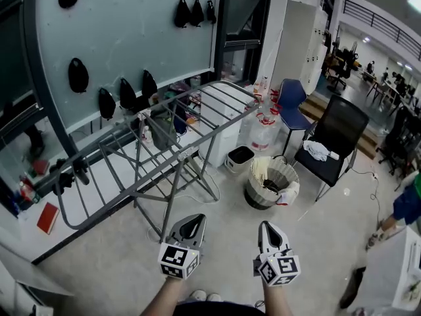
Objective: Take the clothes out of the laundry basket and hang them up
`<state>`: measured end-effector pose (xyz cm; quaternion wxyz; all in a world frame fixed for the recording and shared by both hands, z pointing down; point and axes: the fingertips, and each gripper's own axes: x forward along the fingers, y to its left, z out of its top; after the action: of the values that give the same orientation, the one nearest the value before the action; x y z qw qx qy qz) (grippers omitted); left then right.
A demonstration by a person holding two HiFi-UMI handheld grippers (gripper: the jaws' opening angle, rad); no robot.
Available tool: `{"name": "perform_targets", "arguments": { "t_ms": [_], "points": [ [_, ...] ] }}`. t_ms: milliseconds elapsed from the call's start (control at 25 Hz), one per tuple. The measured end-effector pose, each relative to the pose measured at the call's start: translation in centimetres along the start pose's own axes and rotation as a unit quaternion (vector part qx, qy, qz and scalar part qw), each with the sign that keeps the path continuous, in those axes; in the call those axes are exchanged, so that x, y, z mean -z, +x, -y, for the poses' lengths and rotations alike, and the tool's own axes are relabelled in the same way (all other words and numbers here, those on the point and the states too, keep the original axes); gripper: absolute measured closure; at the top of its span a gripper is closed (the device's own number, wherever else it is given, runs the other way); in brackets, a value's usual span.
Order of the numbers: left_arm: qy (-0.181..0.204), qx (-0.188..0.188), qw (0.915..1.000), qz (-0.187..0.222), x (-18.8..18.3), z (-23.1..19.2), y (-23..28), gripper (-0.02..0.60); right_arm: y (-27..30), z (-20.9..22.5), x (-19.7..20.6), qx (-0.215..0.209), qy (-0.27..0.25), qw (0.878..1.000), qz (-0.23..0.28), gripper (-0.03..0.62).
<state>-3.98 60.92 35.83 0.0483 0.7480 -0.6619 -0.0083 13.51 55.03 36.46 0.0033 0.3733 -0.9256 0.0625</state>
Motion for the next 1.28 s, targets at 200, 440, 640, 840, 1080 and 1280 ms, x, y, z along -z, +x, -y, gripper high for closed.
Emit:
{"name": "perform_targets", "arguments": {
  "t_ms": [200, 440, 640, 840, 1080, 1280],
  "points": [
    [-0.009, 0.031, 0.9994, -0.014, 0.9, 1.0, 0.7, 0.557, 0.3, -0.3, 0.6, -0.013, 0.001, 1.000, -0.007, 0.591],
    [-0.017, 0.031, 0.9993, -0.014, 1.6, 0.9, 0.8, 0.528, -0.1, 0.1, 1.1, -0.012, 0.011, 1.000, -0.002, 0.583],
    [-0.021, 0.037, 0.9991, -0.008, 1.6, 0.9, 0.9, 0.430, 0.0, 0.1, 1.1, -0.011, 0.022, 1.000, 0.001, 0.468],
    [-0.019, 0.046, 0.9987, -0.002, 1.3, 1.0, 1.2, 0.387, 0.1, 0.3, 1.1, -0.005, 0.032, 0.999, 0.002, 0.396],
    [-0.019, 0.058, 0.9982, -0.004, 1.6, 0.4, 1.3, 0.385, 0.5, 0.5, 1.2, 0.012, 0.044, 0.999, 0.011, 0.390],
    [-0.018, 0.072, 0.9973, -0.004, 2.0, -0.4, 1.2, 0.385, 0.4, 0.0, 1.3, 0.036, 0.059, 0.997, 0.020, 0.390]
  ]
}}
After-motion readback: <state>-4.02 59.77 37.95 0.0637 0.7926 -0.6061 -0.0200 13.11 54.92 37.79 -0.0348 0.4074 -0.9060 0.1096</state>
